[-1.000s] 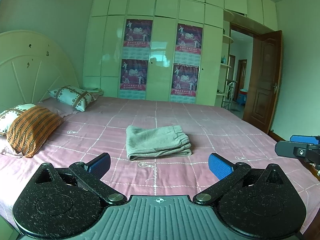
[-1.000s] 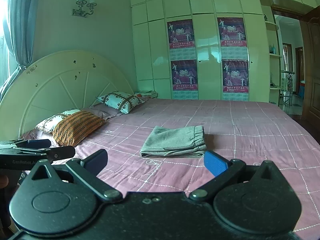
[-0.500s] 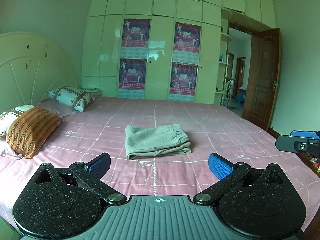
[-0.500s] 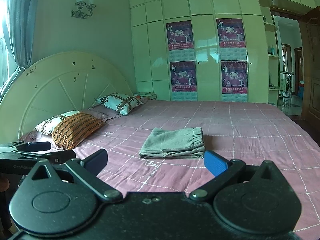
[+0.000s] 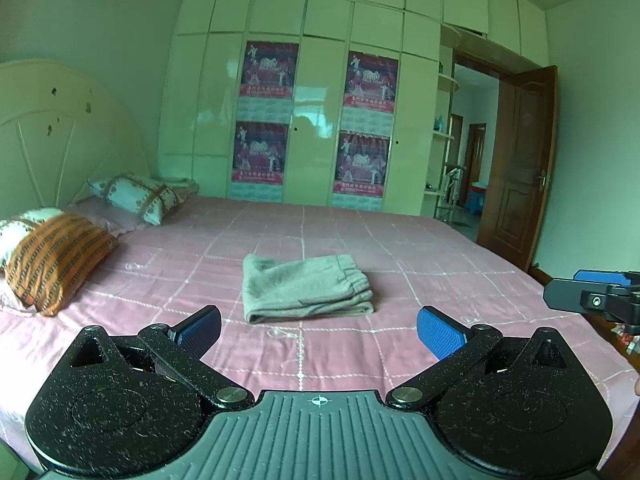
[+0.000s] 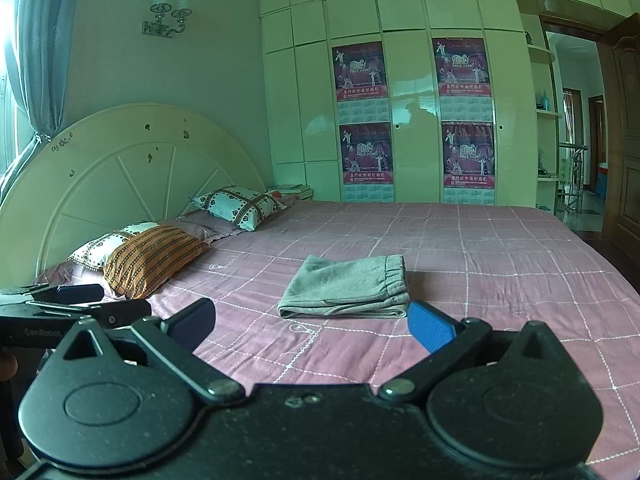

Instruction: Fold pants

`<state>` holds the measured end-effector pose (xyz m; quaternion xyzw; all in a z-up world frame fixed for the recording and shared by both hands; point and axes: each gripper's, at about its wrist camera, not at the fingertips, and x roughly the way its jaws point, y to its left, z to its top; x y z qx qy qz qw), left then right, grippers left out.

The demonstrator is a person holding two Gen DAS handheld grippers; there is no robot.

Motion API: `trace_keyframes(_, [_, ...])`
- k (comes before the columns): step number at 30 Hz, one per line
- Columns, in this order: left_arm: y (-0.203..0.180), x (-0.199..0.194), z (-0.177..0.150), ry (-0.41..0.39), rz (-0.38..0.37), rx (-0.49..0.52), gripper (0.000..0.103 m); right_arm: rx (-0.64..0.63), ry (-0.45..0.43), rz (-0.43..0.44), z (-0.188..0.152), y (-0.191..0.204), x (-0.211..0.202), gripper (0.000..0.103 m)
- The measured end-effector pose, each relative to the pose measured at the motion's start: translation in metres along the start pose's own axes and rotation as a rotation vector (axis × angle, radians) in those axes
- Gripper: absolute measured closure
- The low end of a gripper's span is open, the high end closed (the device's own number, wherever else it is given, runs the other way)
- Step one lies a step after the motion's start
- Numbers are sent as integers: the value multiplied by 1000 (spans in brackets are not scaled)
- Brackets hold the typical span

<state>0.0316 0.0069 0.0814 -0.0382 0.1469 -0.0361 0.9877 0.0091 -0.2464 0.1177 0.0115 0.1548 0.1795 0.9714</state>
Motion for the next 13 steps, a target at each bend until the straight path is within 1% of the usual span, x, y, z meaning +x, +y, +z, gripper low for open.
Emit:
trace_keyframes(3, [-1,0,-1,-2,-3,24,0,0,-2,1,0,1,0,6])
trace_keyframes(13, [-1,-1,-1,0,-18,22,0,3,-5,-4,2,-1,-2,6])
